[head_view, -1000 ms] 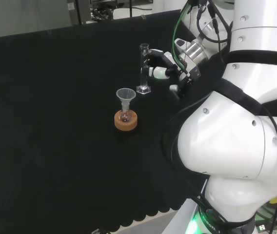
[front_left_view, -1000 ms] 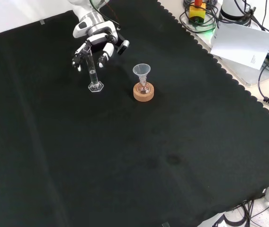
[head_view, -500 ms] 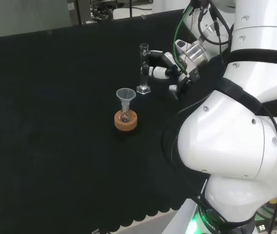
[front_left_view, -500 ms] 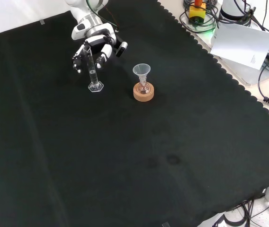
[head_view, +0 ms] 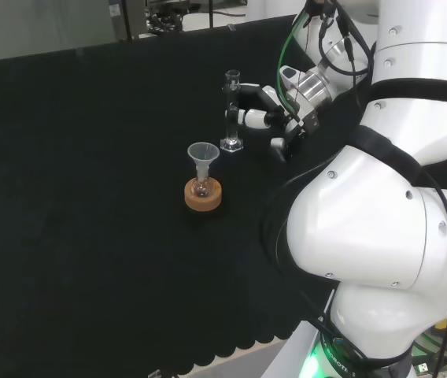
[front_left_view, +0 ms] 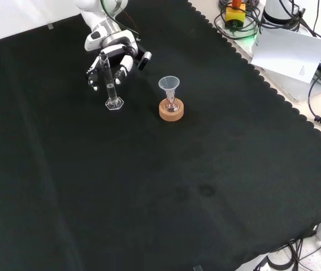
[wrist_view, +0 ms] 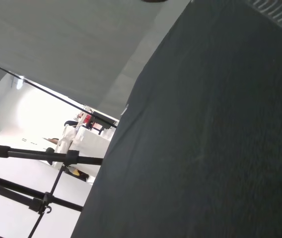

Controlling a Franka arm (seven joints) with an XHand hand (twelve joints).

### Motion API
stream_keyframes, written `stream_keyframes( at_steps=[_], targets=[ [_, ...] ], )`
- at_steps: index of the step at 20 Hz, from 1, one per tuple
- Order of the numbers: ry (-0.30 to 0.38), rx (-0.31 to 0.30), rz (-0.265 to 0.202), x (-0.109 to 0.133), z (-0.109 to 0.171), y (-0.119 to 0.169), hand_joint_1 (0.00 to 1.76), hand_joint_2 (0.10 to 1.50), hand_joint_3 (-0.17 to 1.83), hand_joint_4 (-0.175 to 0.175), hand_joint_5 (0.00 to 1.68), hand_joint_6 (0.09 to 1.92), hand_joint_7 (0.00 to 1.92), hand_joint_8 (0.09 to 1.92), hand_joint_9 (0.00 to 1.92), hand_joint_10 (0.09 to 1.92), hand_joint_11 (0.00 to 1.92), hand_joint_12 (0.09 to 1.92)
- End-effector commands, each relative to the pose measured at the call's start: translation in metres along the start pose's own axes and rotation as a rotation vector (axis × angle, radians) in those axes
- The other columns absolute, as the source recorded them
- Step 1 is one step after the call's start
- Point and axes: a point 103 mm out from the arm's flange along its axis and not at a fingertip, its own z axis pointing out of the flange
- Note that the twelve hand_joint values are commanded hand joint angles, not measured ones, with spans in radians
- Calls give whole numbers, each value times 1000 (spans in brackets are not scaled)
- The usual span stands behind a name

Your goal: Pick up the graduated cylinder.

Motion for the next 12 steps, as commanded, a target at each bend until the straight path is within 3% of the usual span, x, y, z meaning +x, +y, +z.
stream_keyframes(
  at_steps=[1,6,12],
  targets=[
    [12,-8,11,0,4,0,1110,1050,-175,-18,607,289,501,562,699,479,308,1300],
    [11,17,22,-7,6,-2,1134,1056,-175,-12,566,448,514,561,719,469,339,1292],
    [42,6,28,-13,8,1,1142,1061,-175,-5,548,540,518,560,736,468,375,1284]
  ],
)
